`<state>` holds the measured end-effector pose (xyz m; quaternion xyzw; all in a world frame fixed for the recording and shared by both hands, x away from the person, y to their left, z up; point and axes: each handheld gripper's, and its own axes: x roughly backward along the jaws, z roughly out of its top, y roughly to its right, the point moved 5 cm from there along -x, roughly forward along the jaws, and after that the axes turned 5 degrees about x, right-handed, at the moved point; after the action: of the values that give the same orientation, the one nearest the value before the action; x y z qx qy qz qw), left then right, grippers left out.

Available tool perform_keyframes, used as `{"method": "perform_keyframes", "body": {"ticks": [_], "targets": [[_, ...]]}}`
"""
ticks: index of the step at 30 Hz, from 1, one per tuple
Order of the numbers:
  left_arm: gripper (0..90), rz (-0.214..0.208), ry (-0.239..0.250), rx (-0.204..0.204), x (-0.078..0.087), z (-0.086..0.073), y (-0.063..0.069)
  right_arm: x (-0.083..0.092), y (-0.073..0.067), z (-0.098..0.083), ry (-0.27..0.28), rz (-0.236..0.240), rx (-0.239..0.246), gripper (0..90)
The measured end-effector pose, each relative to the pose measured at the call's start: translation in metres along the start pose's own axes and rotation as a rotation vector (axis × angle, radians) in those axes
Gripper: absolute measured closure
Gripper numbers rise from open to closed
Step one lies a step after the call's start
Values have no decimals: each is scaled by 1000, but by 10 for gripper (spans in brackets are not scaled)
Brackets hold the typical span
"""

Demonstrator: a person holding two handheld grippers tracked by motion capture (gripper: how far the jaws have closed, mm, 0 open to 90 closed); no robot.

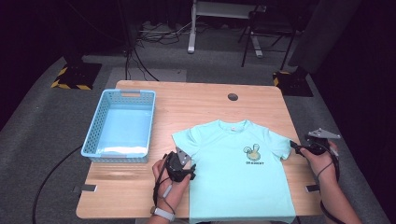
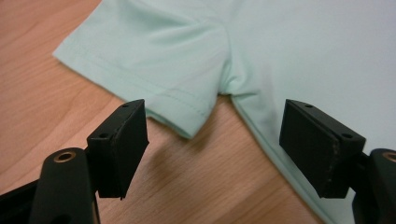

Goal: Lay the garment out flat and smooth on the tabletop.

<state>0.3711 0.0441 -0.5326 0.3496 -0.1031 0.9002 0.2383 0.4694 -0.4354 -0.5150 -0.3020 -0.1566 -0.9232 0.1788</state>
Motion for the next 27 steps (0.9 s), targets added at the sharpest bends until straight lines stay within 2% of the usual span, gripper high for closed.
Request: {"method": "perform_keyframes", "body": {"ticks": [1,2,3,4,5,6,7,8,9,10,11,13,18,19,20,21,26,27], "targets": [[232,-26,11,-5,3,3,6,7,-7,3,17,17,11,227],[231,-26,11,-5,3,3,6,14,-16,7,34,39,27,225],[229,-64,23,-10,5,7,13,21,-27,9,47,70,46,223],[226,-86,23,-14,6,8,17,27,-39,11,57,110,63,223],[222,-86,23,-14,6,8,17,32,-53,12,69,157,77,223],[217,-117,21,-31,4,10,24,37,-67,12,82,208,79,224],[214,-117,21,-31,4,10,24,40,-81,12,93,257,81,226],[214,-125,14,-43,3,10,28,40,-81,12,93,257,81,226],[210,-148,8,-60,-1,11,34,43,-105,9,107,364,87,228],[210,-160,-3,-55,-4,11,36,43,-116,8,109,411,86,228],[210,-164,-15,-52,-8,11,38,42,-124,5,105,437,92,228],[210,-168,-26,-50,-10,10,39,38,-133,1,81,445,122,225],[210,-167,-32,-56,-11,10,39,38,-133,1,81,445,122,225],[192,-207,-35,-71,-23,13,38,38,-134,0,76,444,127,174],[192,-207,-34,-75,-24,14,35,20,-133,-16,-24,379,169,165],[192,-207,-34,-75,-24,14,35,19,-132,-15,-23,379,169,162],[192,-196,-34,-63,-36,25,16,5,-129,-5,-28,378,173,131],[192,-196,-34,-63,-36,25,16,1,-128,-2,-29,377,174,127]]}}
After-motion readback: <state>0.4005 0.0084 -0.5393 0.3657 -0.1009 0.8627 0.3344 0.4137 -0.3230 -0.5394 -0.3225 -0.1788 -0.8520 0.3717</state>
